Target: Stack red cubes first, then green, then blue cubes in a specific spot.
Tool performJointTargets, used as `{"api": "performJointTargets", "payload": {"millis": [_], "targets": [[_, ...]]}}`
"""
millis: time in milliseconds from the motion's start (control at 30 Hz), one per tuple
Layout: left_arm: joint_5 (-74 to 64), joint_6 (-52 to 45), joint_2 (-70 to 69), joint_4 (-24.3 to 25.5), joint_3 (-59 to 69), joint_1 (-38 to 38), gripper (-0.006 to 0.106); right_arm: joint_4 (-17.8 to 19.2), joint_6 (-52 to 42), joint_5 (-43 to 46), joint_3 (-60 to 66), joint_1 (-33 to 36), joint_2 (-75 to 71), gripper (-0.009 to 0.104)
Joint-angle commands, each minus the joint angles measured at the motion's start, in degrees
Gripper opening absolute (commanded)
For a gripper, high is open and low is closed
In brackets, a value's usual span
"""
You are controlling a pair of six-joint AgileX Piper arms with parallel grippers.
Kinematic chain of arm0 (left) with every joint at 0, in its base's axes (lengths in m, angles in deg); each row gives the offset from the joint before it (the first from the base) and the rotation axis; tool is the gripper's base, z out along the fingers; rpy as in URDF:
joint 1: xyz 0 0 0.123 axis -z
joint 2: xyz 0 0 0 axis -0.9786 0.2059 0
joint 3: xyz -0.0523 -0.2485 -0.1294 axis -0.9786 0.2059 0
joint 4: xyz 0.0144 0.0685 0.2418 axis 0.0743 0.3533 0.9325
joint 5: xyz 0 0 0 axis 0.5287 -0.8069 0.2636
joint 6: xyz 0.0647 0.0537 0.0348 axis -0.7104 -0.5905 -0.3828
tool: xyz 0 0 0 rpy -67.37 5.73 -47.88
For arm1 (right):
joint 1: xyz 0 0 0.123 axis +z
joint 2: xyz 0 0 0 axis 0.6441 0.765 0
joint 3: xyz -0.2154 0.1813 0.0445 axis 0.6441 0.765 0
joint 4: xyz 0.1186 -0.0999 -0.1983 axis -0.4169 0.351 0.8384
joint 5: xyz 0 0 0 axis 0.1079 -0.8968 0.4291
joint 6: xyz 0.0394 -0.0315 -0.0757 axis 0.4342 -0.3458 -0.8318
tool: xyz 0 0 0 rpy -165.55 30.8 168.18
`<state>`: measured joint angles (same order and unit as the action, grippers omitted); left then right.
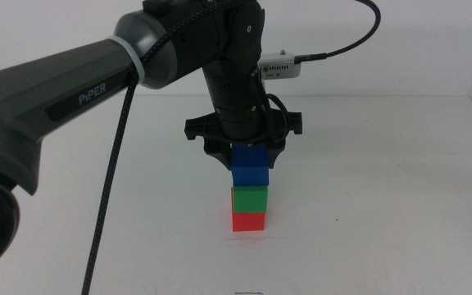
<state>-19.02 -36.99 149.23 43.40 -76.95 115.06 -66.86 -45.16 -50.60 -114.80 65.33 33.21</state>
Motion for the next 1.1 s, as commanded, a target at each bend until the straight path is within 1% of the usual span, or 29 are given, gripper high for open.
{"api": "performJointTargets", "payload": {"millis": [0,100,200,233,433,567,667,800,833,1000,1067], "targets": [[-4.7,0.2,-3.1,0.0,-1.7,0.2,0.07,-0.1,-0.7,3.7,-1.4,-0.4,0.3,0.068],[-4.7,-0.2,-3.1,0.6,-1.7,0.2,0.083,-0.1,-0.7,3.7,-1.4,-0.4,0.3,0.068],[-4.7,-1.1,-3.3,1.0,-1.8,0.2,0.093,-0.1,-0.7,3.7,-1.4,-0.4,0.3,0.068],[-4.7,-1.1,-3.5,1.0,-1.8,0.2,0.094,-0.1,-0.7,3.7,-1.4,-0.4,0.3,0.068],[-4.7,-2.4,-7.0,1.1,-1.9,0.2,0.094,-0.1,-0.7,3.7,-1.4,-0.4,0.3,0.068],[-4.7,-4.9,-11.2,2.7,-1.9,0.2,0.094,-0.1,-0.7,3.7,-1.4,-0.4,0.3,0.068],[-4.7,-7.8,-15.0,5.8,-1.9,0.2,0.094,-0.1,-0.7,3.7,-1.4,-0.4,0.3,0.068],[-4.7,-13.6,-20.2,13.9,-1.9,0.1,0.094,-0.2,-0.7,3.7,-1.4,-0.4,0.3,0.068],[-4.7,-14.2,-21.6,15.1,-1.9,-0.1,0.094,-0.2,-0.7,3.7,-1.4,-0.4,0.3,0.068],[-4.7,-14.8,-27.7,19.9,-1.6,-2.0,0.094,-0.2,-0.7,3.7,-1.4,-0.4,0.3,0.068],[-4.7,-15.3,-30.3,20.8,-0.7,-3.9,0.094,-0.2,-0.7,3.7,-1.4,-0.4,0.3,0.068]]}}
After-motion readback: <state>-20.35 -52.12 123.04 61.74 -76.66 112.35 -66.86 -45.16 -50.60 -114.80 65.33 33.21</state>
